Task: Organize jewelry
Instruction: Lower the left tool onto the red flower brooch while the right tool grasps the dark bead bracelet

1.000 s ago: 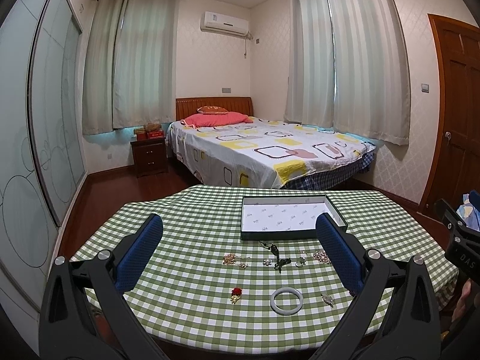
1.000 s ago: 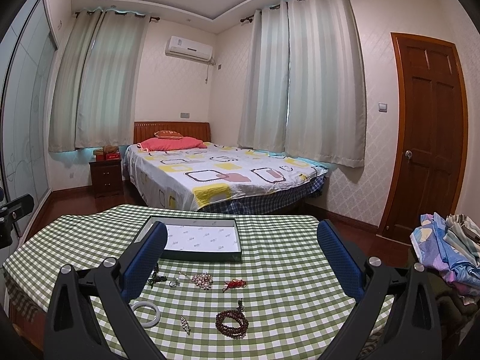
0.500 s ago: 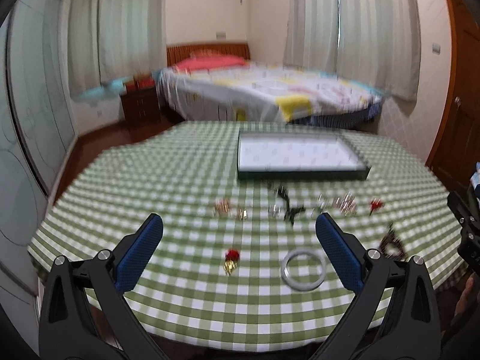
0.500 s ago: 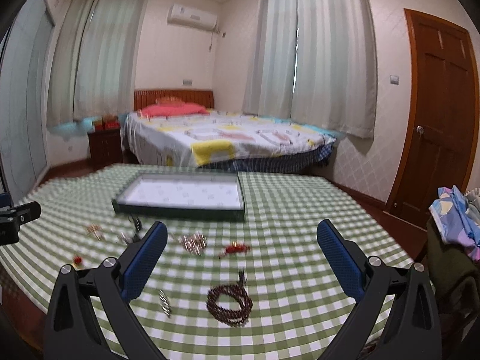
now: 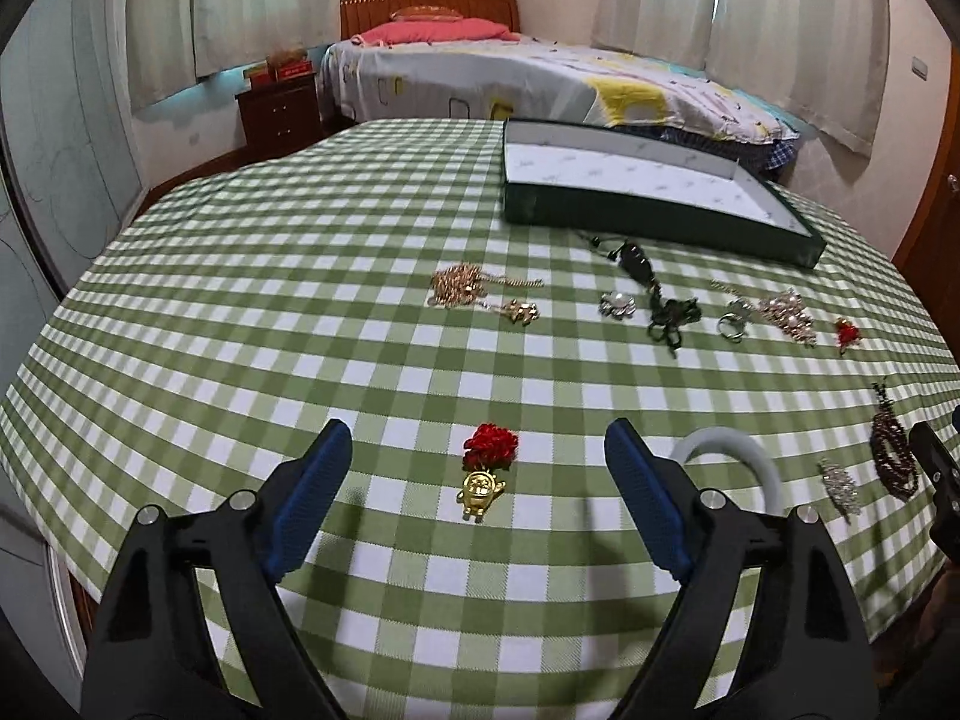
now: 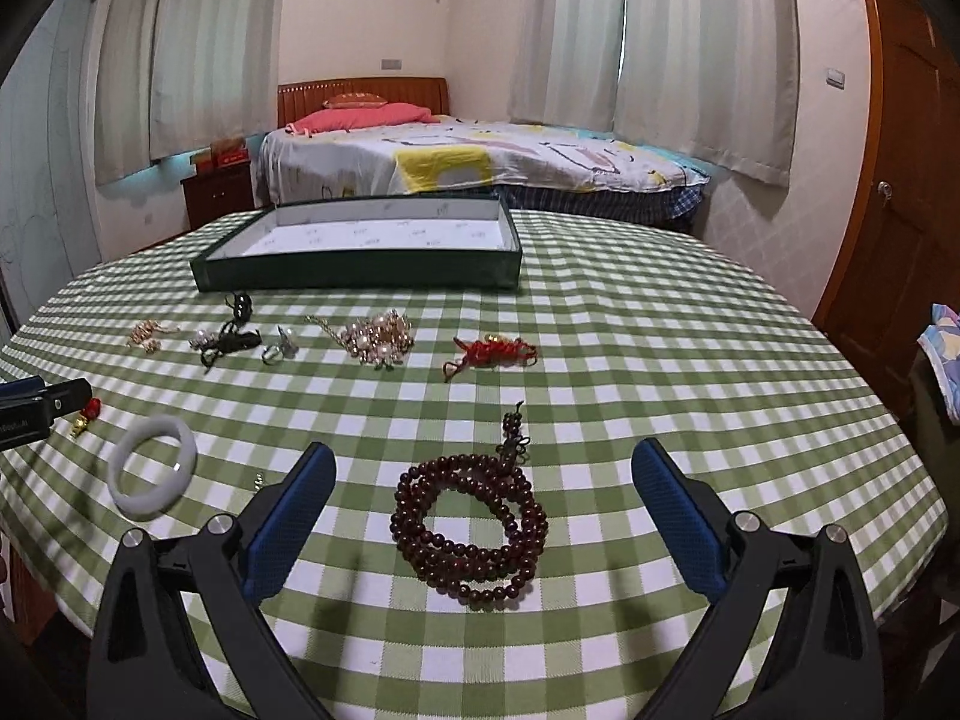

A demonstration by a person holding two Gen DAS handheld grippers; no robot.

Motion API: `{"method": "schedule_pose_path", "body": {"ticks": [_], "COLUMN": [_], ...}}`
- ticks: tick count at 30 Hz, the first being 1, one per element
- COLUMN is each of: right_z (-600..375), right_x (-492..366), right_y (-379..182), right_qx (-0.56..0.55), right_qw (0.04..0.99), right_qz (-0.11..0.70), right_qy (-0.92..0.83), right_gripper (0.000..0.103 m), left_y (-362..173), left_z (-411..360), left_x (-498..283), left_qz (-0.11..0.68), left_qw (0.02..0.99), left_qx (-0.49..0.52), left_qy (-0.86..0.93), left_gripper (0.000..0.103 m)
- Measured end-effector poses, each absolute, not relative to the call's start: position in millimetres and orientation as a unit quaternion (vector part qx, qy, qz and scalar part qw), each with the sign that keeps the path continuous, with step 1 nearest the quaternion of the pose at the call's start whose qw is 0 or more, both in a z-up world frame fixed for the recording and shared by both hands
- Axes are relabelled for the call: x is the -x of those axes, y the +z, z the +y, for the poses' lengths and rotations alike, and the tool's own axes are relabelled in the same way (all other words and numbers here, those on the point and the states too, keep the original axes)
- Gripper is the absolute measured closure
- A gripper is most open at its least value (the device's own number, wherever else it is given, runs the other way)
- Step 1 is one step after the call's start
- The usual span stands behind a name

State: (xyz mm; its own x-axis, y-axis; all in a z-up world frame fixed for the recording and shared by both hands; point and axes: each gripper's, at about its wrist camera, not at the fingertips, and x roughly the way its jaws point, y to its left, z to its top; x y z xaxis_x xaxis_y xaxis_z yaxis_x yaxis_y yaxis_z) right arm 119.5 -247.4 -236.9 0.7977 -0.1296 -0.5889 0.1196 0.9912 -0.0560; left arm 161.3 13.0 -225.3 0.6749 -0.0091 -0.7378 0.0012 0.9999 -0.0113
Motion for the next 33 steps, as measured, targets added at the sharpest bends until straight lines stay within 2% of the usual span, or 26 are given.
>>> {"method": "schedule_pose_path", "body": {"ticks": [3, 5, 18, 20, 27, 31, 33], "right_z": [-249, -251, -251, -250, -260, -260, -259], "right_x": [-122, -126, -130, -130, -131, -127, -126], "right_y": [-243, -247, -257, -258, -267, -267, -266], "right_qx": [0.010, 0.011, 0.000, 0.004, -0.030, -0.029, -0.029], "right_qw": [0.946, 0.942, 0.938, 0.938, 0.930, 0.933, 0.933], "right_qz": [0.318, 0.326, 0.343, 0.343, 0.364, 0.357, 0.356], "right_qy": [-0.066, -0.072, -0.050, -0.049, -0.043, -0.043, -0.038], "right_gripper": [0.013, 0.035, 0.035, 0.031, 0.031, 0.047, 0.052], "left_y": [-230, -233, -243, -244, -249, -250, -251], "left_z": [12, 12, 15, 16, 15, 16, 16], "left_x": [-164, -166, -167, -167, -169, -168, -169], "left_qz": [0.408, 0.410, 0.418, 0.419, 0.424, 0.421, 0.420], "left_qw": [0.913, 0.912, 0.908, 0.908, 0.906, 0.907, 0.907], "left_qx": [0.002, 0.001, 0.006, 0.006, 0.005, 0.003, 0.003], "left_qy": [0.001, 0.003, 0.009, 0.008, 0.006, 0.008, 0.007], "left_gripper": [0.019, 0.019, 0.018, 0.018, 0.018, 0.018, 0.019]}}
